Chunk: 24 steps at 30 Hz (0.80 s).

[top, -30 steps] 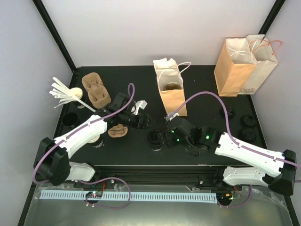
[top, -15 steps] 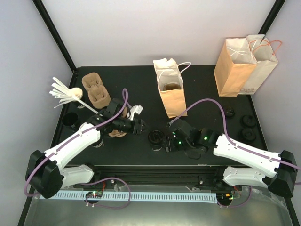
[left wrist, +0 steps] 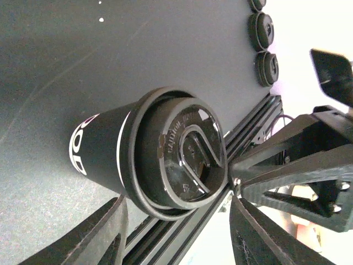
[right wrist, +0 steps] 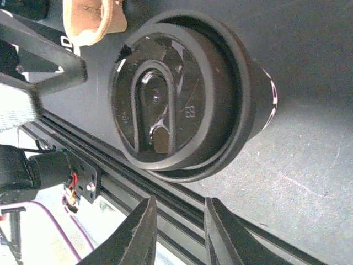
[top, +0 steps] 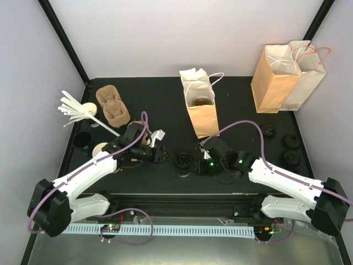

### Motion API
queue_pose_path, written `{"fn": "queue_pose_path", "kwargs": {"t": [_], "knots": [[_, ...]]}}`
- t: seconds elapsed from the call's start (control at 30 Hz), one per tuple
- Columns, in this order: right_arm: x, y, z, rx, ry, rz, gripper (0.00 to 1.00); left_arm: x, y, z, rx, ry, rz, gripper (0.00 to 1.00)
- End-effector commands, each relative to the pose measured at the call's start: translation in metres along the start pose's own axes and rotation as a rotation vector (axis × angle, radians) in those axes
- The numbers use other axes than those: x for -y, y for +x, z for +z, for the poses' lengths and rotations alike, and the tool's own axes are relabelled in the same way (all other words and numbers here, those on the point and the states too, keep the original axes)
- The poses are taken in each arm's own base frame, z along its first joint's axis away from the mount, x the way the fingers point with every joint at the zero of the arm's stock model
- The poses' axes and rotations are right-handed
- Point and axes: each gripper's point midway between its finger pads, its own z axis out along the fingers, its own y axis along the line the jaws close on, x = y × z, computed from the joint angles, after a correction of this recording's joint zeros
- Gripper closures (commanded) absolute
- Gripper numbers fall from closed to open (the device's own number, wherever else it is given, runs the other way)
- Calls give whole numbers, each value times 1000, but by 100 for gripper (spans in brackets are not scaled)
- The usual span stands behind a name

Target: Pack the takeout coffee

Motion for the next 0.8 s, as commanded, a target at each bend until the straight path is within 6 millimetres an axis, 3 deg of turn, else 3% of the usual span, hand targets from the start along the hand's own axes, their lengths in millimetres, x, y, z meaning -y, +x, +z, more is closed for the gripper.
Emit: {"fn": "queue_pose_path", "kwargs": {"t": [0.0, 0.13, 0.43, 0.77], "knots": [[-4, 0, 4, 15, -77, 94, 73, 8, -9, 2, 31, 36, -5, 47], [6, -3, 5, 60, -61, 153, 68, 1, -14, 5, 38, 28, -18, 49], [13, -12, 10, 76, -63, 170, 68, -9, -14, 16, 19, 25, -43, 68], [33, -22, 13, 77, -31, 180, 68, -28, -6, 24, -1, -22, -64, 75]]}}
